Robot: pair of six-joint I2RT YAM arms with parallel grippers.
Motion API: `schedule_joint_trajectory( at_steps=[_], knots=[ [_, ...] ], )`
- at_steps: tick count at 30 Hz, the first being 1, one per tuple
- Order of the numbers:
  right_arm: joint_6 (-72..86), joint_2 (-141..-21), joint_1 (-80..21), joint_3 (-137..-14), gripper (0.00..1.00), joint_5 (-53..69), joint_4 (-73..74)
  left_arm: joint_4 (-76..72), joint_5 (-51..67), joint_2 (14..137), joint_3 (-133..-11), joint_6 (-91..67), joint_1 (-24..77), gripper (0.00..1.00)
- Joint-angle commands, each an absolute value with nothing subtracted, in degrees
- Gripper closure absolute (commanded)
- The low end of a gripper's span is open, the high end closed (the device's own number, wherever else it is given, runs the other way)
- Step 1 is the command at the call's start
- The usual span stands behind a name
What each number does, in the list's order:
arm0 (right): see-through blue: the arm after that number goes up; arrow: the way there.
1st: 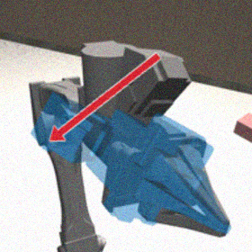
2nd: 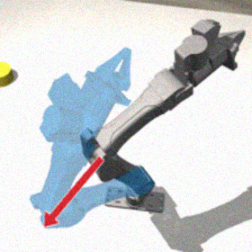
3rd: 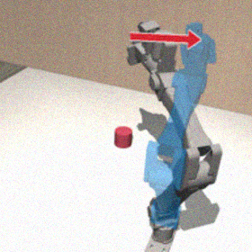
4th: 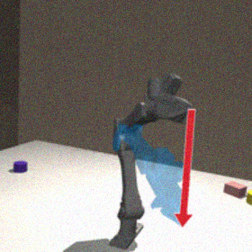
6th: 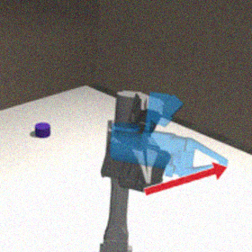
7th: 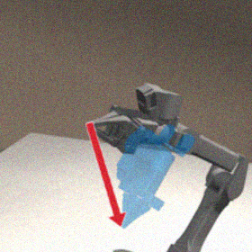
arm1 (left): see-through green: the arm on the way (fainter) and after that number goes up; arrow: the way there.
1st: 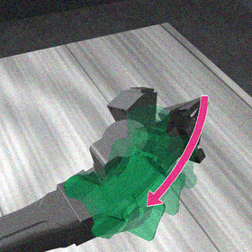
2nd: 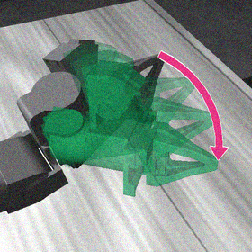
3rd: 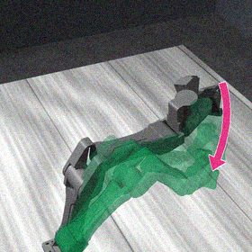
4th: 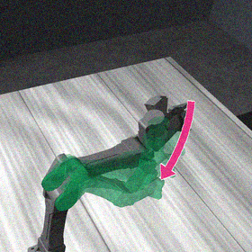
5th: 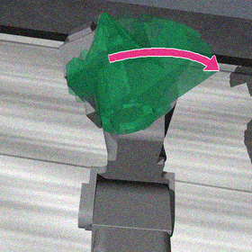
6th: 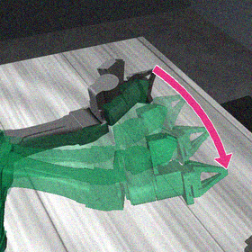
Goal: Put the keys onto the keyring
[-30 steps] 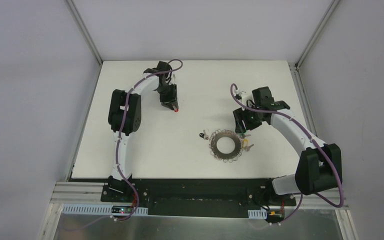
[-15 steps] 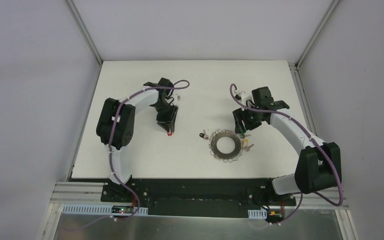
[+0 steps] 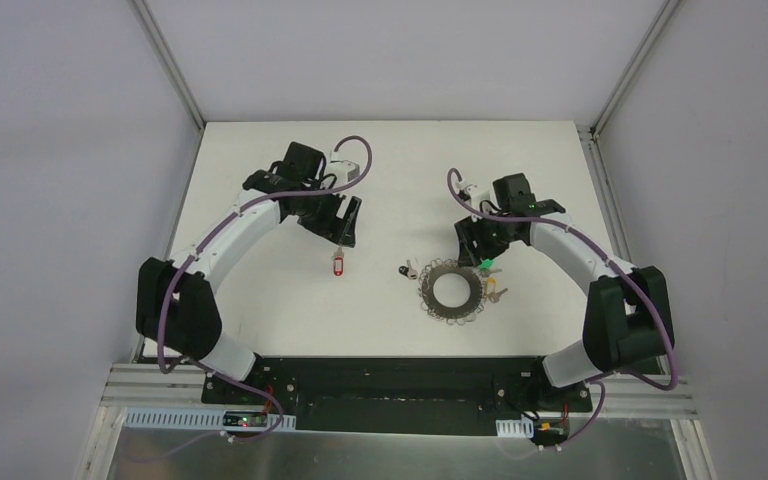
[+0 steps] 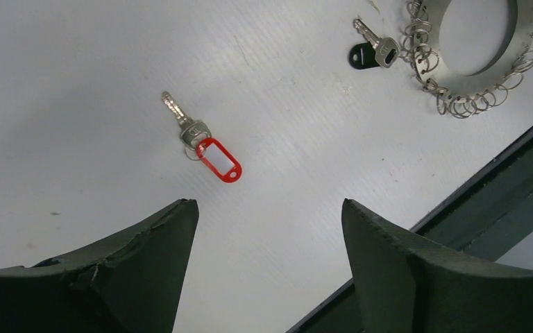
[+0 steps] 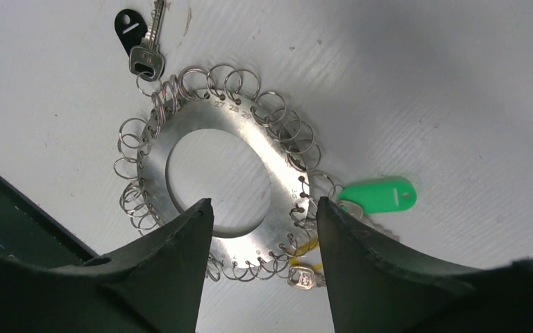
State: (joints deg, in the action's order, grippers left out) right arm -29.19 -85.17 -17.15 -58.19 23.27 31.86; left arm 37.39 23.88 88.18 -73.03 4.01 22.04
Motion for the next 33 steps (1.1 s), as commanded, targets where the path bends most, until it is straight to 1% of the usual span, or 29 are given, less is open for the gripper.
schedule_joint_trajectory(
  at_steps=[1, 9, 15, 21, 24, 33],
  knots=[
    [-29.29, -86.37, -18.97, -58.61, 0.42, 21.69, 26.66, 35.68, 18.47, 83.19, -72.29, 9.73, 21.88, 0.20],
    [-29.63, -85.57, -19.37, -56.23, 0.48, 15.90, 25.52, 44.63, 15.24, 77.81, -78.87, 15.86, 21.88, 0.18],
    [-32.29, -83.14, -19.31, -54.76, 0.49, 16.74, 28.37, 49.26, 19.17, 75.30, -82.08, 15.29, 21.88, 0.18],
    [-32.99, -84.34, -19.34, -54.55, 0.54, 15.21, 27.17, 51.64, 22.03, 74.39, -83.62, 11.44, 21.89, 0.18],
    [-33.50, -84.63, -19.31, -55.04, 0.55, 15.04, 27.02, 52.44, 23.07, 73.19, -82.96, 11.55, 21.88, 0.19],
    [-33.57, -87.71, -19.82, -57.78, 0.57, 14.18, 28.76, 48.76, 20.84, 69.71, -79.22, 10.84, 21.88, 0.20]
  ],
)
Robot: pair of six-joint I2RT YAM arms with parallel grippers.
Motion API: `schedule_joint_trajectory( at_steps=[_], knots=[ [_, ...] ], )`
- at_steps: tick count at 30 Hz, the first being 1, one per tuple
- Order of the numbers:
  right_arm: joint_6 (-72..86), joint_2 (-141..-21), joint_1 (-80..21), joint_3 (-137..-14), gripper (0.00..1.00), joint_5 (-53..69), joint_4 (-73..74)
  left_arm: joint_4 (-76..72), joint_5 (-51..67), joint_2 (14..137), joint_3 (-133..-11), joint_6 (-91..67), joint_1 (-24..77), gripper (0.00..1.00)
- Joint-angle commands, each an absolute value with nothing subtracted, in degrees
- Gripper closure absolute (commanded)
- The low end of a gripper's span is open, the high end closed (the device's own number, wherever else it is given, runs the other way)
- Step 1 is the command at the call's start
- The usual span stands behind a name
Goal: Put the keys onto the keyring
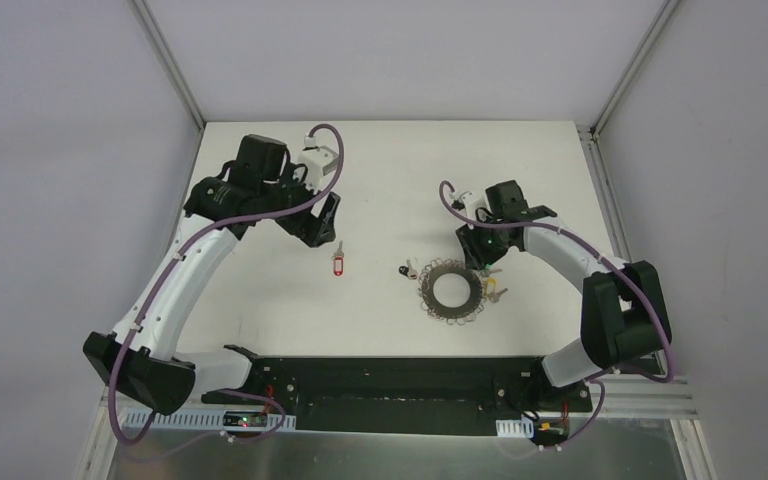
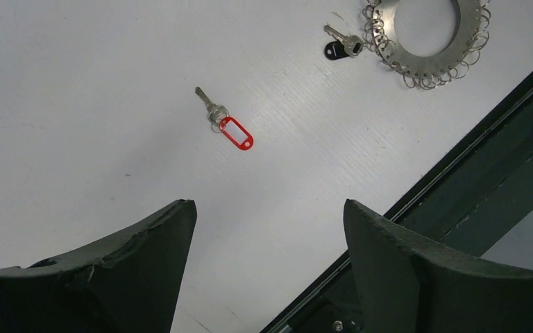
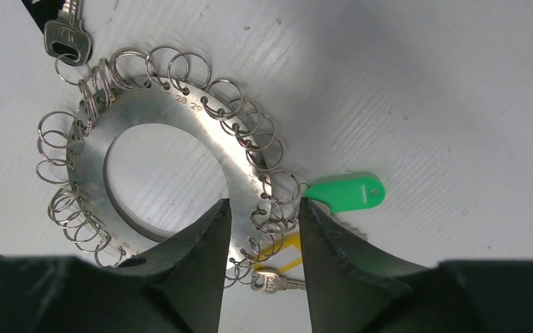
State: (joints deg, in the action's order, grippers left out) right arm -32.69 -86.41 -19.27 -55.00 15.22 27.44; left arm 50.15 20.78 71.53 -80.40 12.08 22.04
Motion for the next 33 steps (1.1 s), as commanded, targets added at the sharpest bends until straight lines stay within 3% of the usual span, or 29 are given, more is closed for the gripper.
schedule_joint_trajectory(
  at_steps=[1, 19, 33],
  knots=[
    [-33.45, -88.14, -20.06, -57.83, 0.57, 14.01, 28.84, 48.48, 20.73, 69.51, -79.01, 10.63, 21.88, 0.20],
    [-35.33, -85.06, -28.42, -57.87, 0.55, 29.59, 32.00, 42.55, 17.15, 60.06, -66.95, 11.04, 18.33, 0.13],
    [-32.26, -84.43, -37.80, -54.77, 0.56, 26.34, 28.05, 37.35, 21.32, 50.71, -60.85, 4.92, 8.97, 0.09]
  ],
)
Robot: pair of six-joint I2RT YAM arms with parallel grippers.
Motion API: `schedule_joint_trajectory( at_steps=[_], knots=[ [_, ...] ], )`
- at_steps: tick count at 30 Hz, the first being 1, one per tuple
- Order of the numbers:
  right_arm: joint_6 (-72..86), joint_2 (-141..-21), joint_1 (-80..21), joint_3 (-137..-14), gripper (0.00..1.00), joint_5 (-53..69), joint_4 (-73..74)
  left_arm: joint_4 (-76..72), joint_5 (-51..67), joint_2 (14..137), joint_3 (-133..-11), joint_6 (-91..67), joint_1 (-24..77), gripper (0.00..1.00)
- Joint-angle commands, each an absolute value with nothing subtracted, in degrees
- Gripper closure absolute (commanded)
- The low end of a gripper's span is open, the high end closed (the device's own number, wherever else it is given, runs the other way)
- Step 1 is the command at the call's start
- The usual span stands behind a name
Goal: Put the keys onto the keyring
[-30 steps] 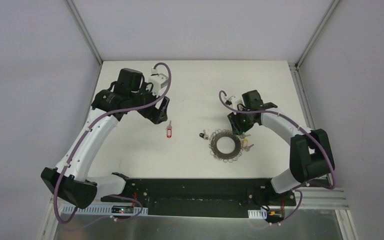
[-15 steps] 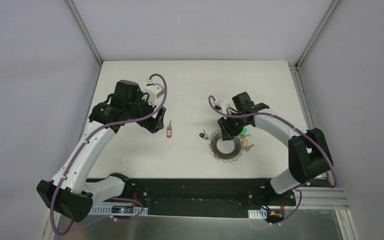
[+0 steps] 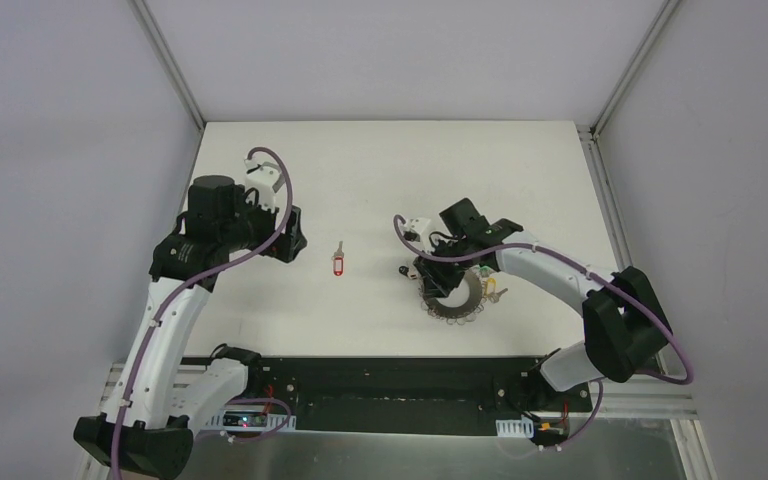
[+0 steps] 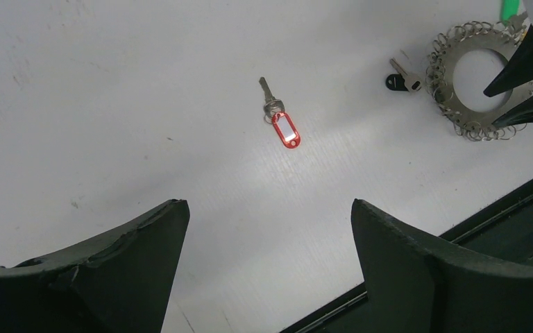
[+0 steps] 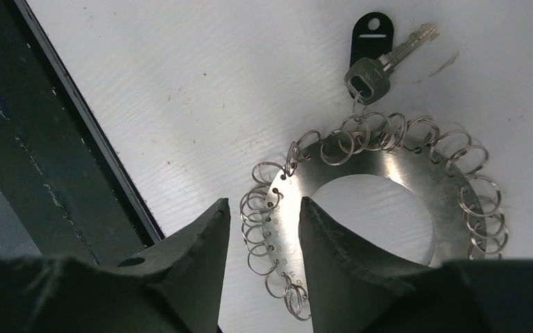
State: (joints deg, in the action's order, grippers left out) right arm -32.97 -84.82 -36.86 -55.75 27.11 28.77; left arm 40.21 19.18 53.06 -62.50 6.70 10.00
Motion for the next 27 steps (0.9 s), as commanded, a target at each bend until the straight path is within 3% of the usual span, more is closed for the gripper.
schedule_joint_trajectory(
  at_steps=[1, 7, 27],
  knots=[
    [-32.32, -84.05, -37.79, -54.56, 0.56, 26.04, 28.24, 37.16, 21.63, 50.37, -60.49, 4.72, 8.77, 0.09],
    [-32.95, -82.47, -38.50, -53.21, 0.57, 24.24, 27.54, 35.55, 23.27, 49.07, -58.74, 4.30, 7.75, 0.09],
    [-33.37, -93.92, -41.31, -60.15, 0.66, 18.56, 25.82, 34.65, 25.15, 48.22, -58.60, 3.85, 6.86, 0.10]
  ],
)
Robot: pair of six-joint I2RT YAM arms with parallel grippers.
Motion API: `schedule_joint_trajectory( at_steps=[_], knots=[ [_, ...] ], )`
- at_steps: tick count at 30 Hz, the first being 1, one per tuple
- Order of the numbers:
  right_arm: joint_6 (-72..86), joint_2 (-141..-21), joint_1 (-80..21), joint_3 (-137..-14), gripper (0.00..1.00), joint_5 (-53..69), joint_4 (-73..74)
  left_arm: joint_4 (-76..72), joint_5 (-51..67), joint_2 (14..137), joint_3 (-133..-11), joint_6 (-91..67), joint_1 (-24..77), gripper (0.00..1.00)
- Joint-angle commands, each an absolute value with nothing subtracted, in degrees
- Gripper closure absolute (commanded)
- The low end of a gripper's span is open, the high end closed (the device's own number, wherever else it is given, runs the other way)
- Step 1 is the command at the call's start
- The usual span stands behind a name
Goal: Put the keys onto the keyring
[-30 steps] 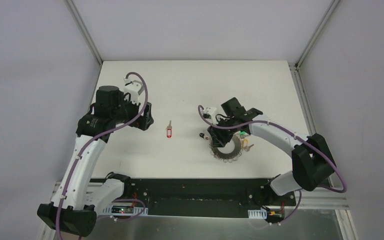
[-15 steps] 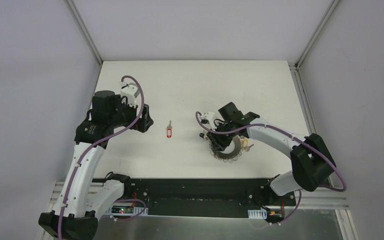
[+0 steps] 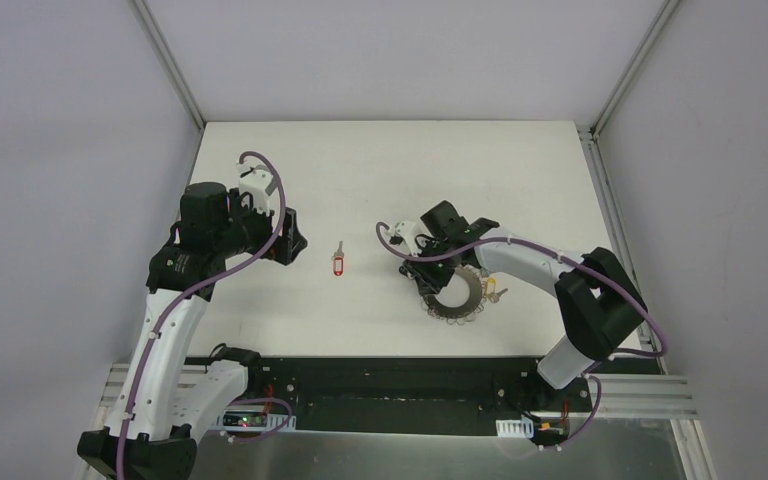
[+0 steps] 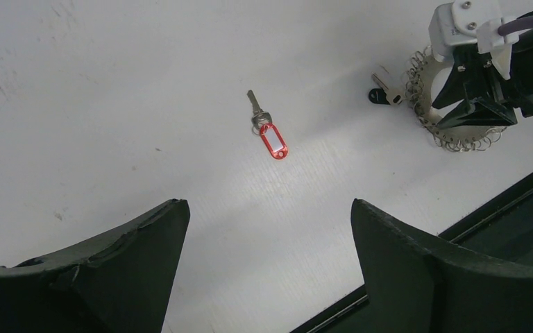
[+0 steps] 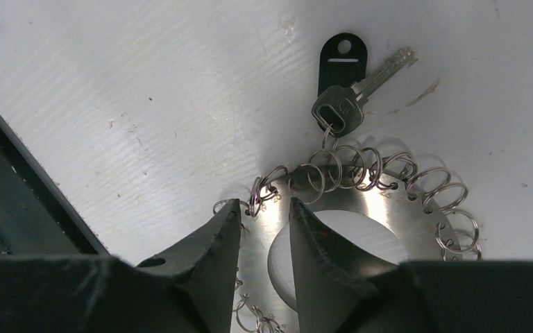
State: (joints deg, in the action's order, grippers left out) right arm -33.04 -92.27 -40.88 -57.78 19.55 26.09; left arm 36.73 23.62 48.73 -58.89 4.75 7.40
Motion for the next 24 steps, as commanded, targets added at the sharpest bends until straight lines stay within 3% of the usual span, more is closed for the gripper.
schedule_joint_trajectory(
  at_steps=[1, 17, 24],
  knots=[
    [-33.35, -94.38, -41.44, -60.32, 0.66, 18.89, 25.96, 34.61, 25.22, 48.31, -58.65, 3.84, 6.86, 0.10],
    [-35.16, -95.58, -43.51, -63.93, 0.70, 29.68, 32.04, 34.37, 25.05, 48.72, -58.42, 4.43, 6.77, 0.10],
    [-35.46, -95.87, -43.47, -65.24, 0.71, 27.74, 32.37, 34.52, 24.95, 48.69, -58.50, 4.62, 6.77, 0.10]
  ],
)
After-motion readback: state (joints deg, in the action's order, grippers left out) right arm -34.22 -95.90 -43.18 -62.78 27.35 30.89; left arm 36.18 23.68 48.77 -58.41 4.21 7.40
